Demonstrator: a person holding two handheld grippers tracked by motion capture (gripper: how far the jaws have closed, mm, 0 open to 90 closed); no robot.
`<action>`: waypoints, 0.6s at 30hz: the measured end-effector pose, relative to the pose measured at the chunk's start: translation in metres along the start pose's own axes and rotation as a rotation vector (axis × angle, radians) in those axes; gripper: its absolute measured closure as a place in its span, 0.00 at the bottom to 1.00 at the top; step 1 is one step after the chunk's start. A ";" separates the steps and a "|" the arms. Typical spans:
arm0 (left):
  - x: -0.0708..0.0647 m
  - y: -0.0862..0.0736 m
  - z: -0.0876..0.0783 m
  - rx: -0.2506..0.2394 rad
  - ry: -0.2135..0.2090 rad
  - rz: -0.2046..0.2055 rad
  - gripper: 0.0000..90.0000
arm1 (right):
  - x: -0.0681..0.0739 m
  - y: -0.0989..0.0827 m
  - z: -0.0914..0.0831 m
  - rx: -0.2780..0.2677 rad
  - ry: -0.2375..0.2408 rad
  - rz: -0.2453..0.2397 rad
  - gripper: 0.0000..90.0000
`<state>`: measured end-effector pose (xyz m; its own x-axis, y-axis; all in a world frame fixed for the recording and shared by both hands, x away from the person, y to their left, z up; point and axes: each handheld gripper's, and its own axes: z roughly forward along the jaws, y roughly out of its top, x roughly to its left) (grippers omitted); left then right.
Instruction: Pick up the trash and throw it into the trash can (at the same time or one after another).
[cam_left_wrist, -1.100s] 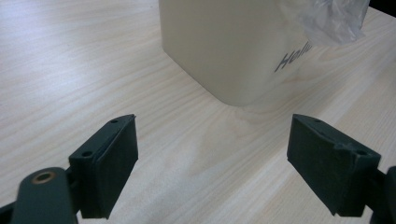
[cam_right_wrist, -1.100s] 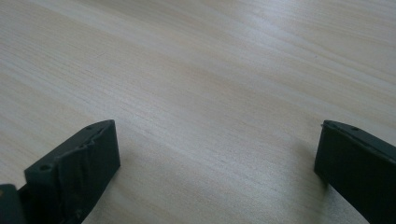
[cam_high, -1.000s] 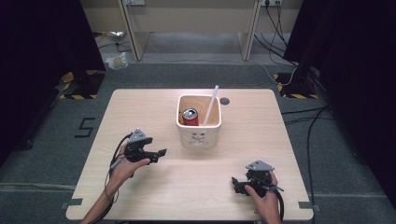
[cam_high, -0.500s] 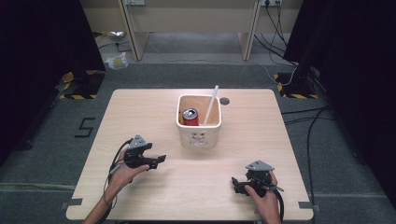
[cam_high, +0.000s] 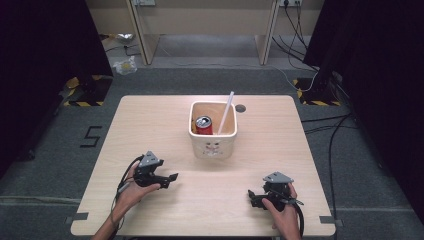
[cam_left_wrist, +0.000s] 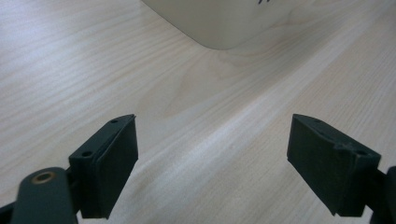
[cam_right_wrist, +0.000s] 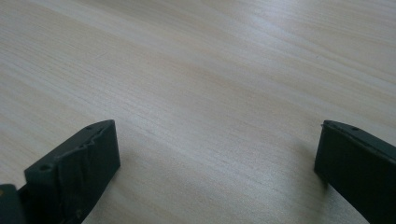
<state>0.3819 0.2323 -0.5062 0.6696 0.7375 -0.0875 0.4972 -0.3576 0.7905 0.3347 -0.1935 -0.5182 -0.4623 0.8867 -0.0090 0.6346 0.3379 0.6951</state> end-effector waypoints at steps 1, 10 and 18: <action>-0.001 -0.001 0.000 0.004 0.002 0.003 0.18 | 0.000 0.000 0.000 0.000 0.000 -0.001 0.00; -0.005 -0.008 -0.002 0.018 0.011 0.025 0.18 | 0.000 0.000 0.000 0.000 0.000 0.000 0.00; -0.005 -0.015 -0.006 0.026 0.011 0.027 0.18 | 0.000 0.000 0.000 0.000 0.000 0.000 0.00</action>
<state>0.3675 0.2372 -0.5133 0.6771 0.7335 -0.0594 0.4930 -0.3921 0.7767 0.3347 -0.1935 -0.5182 -0.4625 0.8866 -0.0093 0.6344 0.3382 0.6951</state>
